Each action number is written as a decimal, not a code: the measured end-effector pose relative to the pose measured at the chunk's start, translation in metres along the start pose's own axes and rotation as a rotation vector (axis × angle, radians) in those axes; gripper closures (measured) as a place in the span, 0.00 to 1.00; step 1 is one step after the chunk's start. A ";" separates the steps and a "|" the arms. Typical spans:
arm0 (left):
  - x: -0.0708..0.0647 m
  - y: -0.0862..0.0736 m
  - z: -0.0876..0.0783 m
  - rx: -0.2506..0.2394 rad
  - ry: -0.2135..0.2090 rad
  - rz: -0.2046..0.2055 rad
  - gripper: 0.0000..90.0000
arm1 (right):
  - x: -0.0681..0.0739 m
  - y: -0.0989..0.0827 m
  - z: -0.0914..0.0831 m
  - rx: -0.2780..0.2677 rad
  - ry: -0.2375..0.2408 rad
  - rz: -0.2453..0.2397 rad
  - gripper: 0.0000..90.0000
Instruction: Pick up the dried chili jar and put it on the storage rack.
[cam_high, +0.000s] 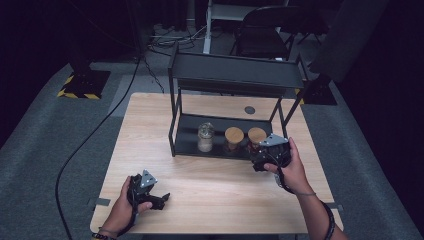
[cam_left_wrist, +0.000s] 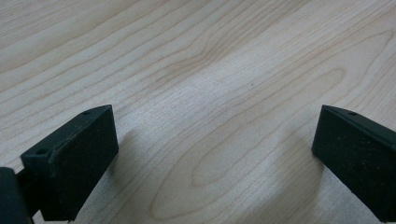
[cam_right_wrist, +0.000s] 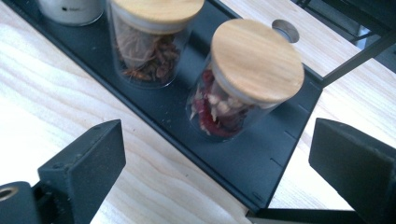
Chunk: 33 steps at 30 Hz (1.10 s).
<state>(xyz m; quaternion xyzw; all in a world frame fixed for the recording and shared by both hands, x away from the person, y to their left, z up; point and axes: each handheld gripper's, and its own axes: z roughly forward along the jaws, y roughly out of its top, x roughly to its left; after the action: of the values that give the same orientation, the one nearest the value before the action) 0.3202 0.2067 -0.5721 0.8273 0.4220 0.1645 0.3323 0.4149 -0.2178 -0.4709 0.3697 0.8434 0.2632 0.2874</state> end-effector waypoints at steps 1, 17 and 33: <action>0.000 0.000 0.000 0.000 0.000 0.000 0.00 | 0.001 -0.002 0.000 -0.002 0.003 -0.003 0.04; 0.000 0.000 0.000 0.000 0.000 0.000 0.00 | 0.009 -0.036 0.004 0.000 0.034 -0.068 0.04; 0.000 0.000 0.000 0.001 0.000 0.000 0.00 | 0.016 -0.076 0.010 0.012 0.057 -0.120 0.04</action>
<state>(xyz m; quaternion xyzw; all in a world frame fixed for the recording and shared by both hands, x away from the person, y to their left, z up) 0.3201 0.2067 -0.5720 0.8273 0.4222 0.1644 0.3320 0.3770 -0.2477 -0.5327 0.3126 0.8735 0.2508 0.2762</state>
